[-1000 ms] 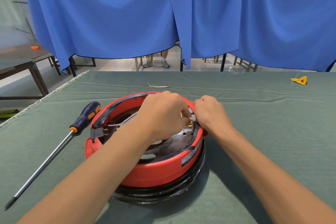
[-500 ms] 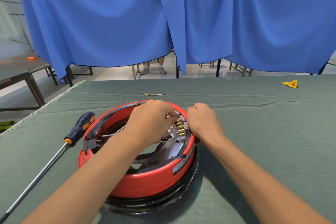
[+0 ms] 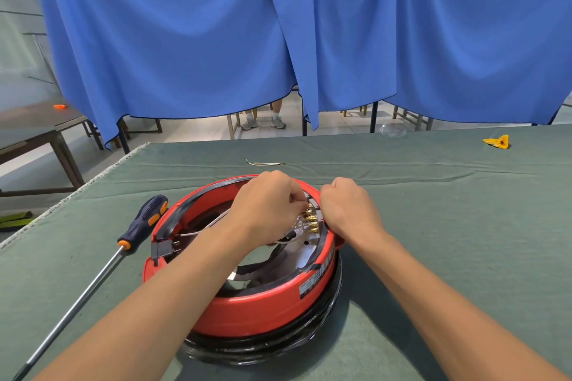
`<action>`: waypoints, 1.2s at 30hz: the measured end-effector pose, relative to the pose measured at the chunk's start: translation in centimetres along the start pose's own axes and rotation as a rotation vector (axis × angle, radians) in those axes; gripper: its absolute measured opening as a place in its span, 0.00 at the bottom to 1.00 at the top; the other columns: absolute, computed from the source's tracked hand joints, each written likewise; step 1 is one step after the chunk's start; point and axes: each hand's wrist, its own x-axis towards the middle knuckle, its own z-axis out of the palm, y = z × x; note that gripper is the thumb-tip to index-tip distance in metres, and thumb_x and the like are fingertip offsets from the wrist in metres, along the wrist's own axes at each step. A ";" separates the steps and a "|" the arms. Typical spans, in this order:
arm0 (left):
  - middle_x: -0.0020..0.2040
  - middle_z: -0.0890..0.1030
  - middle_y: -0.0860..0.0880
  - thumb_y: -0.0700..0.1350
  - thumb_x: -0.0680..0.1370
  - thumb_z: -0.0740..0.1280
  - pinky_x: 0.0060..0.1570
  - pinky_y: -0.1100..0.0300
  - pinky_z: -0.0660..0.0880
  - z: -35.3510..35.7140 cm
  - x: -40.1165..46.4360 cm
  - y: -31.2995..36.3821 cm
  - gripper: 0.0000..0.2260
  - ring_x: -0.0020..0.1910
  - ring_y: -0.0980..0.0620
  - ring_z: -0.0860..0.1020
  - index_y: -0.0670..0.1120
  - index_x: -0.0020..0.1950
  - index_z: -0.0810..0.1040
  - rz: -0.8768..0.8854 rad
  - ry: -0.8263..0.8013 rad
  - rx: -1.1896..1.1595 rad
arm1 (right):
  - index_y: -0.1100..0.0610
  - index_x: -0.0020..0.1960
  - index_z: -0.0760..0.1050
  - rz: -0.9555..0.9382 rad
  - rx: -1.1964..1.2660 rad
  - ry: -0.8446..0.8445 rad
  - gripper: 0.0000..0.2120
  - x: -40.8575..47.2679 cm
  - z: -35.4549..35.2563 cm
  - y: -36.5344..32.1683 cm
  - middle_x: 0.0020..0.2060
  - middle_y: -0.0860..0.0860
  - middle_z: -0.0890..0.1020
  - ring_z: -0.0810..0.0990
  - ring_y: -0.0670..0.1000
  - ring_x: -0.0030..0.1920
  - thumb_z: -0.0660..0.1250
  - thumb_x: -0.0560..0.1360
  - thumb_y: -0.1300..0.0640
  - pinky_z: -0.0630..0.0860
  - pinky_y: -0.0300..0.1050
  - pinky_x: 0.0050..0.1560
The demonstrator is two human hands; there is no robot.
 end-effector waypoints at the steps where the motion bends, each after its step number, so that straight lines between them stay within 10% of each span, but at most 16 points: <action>1: 0.38 0.83 0.50 0.43 0.76 0.67 0.42 0.54 0.76 0.0 0.0 -0.1 0.07 0.40 0.48 0.79 0.48 0.43 0.85 -0.001 -0.002 -0.015 | 0.54 0.34 0.60 -0.002 -0.002 0.008 0.13 0.0 0.0 0.0 0.41 0.55 0.74 0.69 0.57 0.41 0.53 0.77 0.56 0.64 0.48 0.40; 10: 0.37 0.80 0.58 0.44 0.78 0.64 0.39 0.59 0.73 -1.5 -1.2 -1.3 0.08 0.39 0.56 0.78 0.50 0.48 0.83 -0.036 0.213 -0.148 | 0.51 0.39 0.70 -0.030 -0.086 0.027 0.20 -1.0 -1.2 0.1 0.38 0.46 0.78 0.76 0.51 0.40 0.55 0.74 0.35 0.68 0.48 0.39; 16: 0.46 0.81 0.54 0.43 0.75 0.62 0.44 0.56 0.72 -5.4 -3.6 -4.5 0.09 0.49 0.49 0.78 0.52 0.47 0.82 -0.324 0.300 0.042 | 0.48 0.46 0.74 -0.067 0.029 -0.168 0.12 -1.8 -1.6 0.2 0.32 0.43 0.83 0.80 0.45 0.40 0.67 0.68 0.42 0.80 0.52 0.47; 22: 0.55 0.75 0.45 0.51 0.76 0.60 0.49 0.52 0.71 -7.3 -7.9 -6.0 0.12 0.55 0.43 0.73 0.47 0.54 0.75 -0.569 0.115 0.365 | 0.53 0.27 0.76 -0.081 -0.002 -0.143 0.14 -2.4 -2.2 -0.6 0.31 0.51 0.84 0.82 0.52 0.34 0.69 0.69 0.50 0.82 0.52 0.40; 25: 0.58 0.76 0.45 0.52 0.75 0.61 0.46 0.55 0.69 -7.0 -8.7 -5.7 0.14 0.56 0.42 0.75 0.46 0.57 0.70 -0.669 -0.077 0.397 | 0.55 0.32 0.74 -0.033 -0.078 -0.188 0.09 -2.5 -2.7 -0.7 0.32 0.54 0.83 0.77 0.53 0.29 0.67 0.69 0.52 0.79 0.48 0.32; 36: 0.57 0.78 0.46 0.46 0.72 0.67 0.54 0.51 0.75 -4.7 -5.4 -4.2 0.17 0.55 0.43 0.77 0.48 0.60 0.70 -0.408 -0.245 0.260 | 0.52 0.48 0.76 -0.111 -0.155 -0.101 0.13 -2.5 -6.4 0.8 0.48 0.48 0.81 0.79 0.51 0.50 0.68 0.69 0.44 0.77 0.48 0.51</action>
